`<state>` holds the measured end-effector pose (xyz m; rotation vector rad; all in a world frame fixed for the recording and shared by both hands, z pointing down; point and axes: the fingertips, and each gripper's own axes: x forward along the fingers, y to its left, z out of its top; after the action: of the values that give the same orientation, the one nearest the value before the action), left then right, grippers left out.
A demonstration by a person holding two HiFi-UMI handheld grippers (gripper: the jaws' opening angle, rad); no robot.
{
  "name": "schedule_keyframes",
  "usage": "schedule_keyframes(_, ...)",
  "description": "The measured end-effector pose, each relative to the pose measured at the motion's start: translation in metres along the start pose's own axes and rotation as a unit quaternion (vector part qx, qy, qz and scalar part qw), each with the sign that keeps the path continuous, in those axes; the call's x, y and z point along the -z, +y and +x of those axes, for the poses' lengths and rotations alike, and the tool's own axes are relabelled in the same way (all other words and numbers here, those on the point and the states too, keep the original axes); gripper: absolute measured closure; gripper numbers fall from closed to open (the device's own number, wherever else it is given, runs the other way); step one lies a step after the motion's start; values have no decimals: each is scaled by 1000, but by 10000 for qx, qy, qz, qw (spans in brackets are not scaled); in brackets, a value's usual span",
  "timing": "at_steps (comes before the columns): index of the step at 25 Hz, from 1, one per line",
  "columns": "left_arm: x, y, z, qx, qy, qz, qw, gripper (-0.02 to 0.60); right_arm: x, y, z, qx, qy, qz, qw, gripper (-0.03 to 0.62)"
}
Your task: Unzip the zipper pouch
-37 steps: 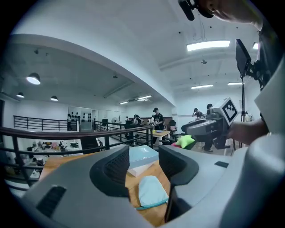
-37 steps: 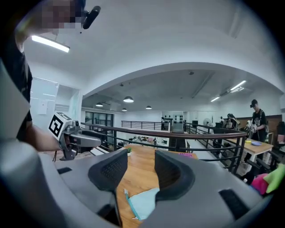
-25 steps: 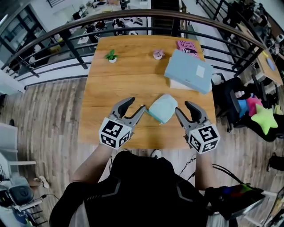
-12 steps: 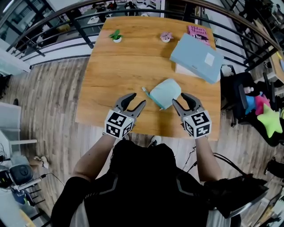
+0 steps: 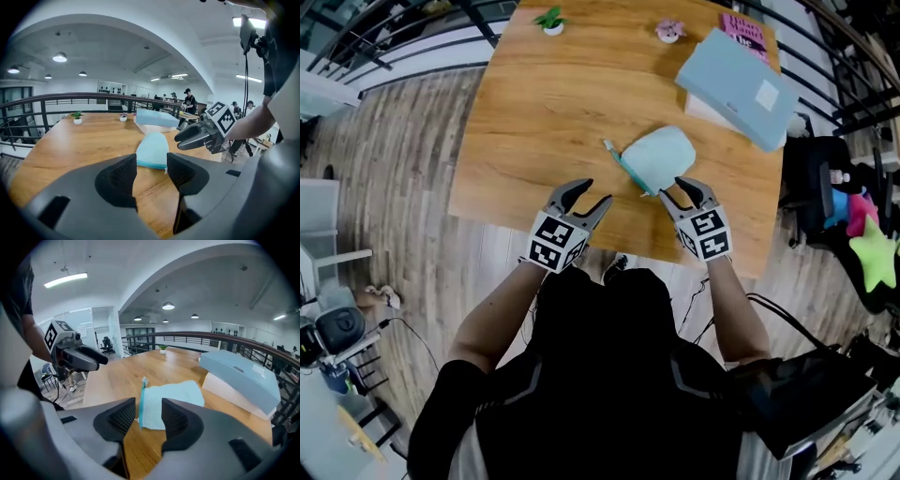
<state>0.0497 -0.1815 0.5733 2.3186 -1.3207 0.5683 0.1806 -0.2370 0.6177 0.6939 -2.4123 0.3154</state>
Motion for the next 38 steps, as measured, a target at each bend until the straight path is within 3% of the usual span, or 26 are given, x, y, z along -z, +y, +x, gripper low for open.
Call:
schedule_keyframes(9,35,-2,5,-139,228,-411,9988,365,62,20,47,-418,837,-516,9943,431)
schedule_keyframes(13,41,2,0,-232,274,-503,9981,367,73,25,56,-482,973,-753,9912,447)
schedule_keyframes(19,42,6,-7,-275,308,-532,9977,367,77,23,63,-460,1014,-609,9919,499)
schedule_keyframes(28,37,2,-12,-107,317,-382,9987,367,67,28,62,-578,936,-131,9938,536)
schedule_keyframes(38,-9,11,-20,362,-2,221,9991,370,-6,31,28,-386,228,720,9964,540)
